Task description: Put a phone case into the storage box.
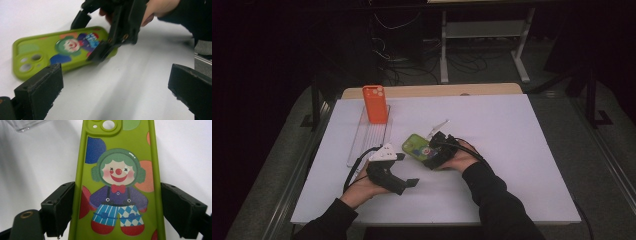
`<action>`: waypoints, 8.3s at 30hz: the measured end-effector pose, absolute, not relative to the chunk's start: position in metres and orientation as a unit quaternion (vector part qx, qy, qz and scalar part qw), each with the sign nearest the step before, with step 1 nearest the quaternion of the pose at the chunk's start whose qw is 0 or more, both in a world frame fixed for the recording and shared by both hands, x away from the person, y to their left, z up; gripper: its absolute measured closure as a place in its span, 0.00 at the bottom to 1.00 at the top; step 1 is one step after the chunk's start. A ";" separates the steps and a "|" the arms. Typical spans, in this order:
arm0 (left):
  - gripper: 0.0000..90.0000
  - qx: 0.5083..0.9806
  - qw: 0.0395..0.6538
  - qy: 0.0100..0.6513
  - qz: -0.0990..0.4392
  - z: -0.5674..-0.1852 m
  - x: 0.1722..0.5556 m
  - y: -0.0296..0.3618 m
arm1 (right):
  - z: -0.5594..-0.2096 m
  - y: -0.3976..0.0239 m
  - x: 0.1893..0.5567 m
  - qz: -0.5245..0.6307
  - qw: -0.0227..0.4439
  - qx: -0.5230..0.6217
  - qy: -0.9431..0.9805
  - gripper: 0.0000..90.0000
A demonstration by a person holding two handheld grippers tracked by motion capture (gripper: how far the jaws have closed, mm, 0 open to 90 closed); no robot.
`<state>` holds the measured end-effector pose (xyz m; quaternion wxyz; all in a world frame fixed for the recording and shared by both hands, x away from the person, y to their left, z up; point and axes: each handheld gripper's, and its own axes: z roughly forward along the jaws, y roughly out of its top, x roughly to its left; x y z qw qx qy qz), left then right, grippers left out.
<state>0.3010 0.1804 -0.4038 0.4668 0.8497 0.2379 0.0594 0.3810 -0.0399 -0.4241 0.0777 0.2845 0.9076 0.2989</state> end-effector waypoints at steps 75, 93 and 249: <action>0.00 0.929 0.368 0.022 -0.017 -0.389 0.318 0.120 | -0.367 -0.079 0.317 0.293 0.001 0.033 0.955 0.17; 0.14 0.933 0.359 0.007 -0.028 -0.390 0.317 0.117 | -0.365 -0.081 0.314 0.303 -0.005 0.024 0.953 0.17; 0.17 0.900 0.382 0.203 0.044 -0.386 0.334 0.126 | -0.434 -0.060 0.257 0.164 0.601 -0.078 0.779 0.61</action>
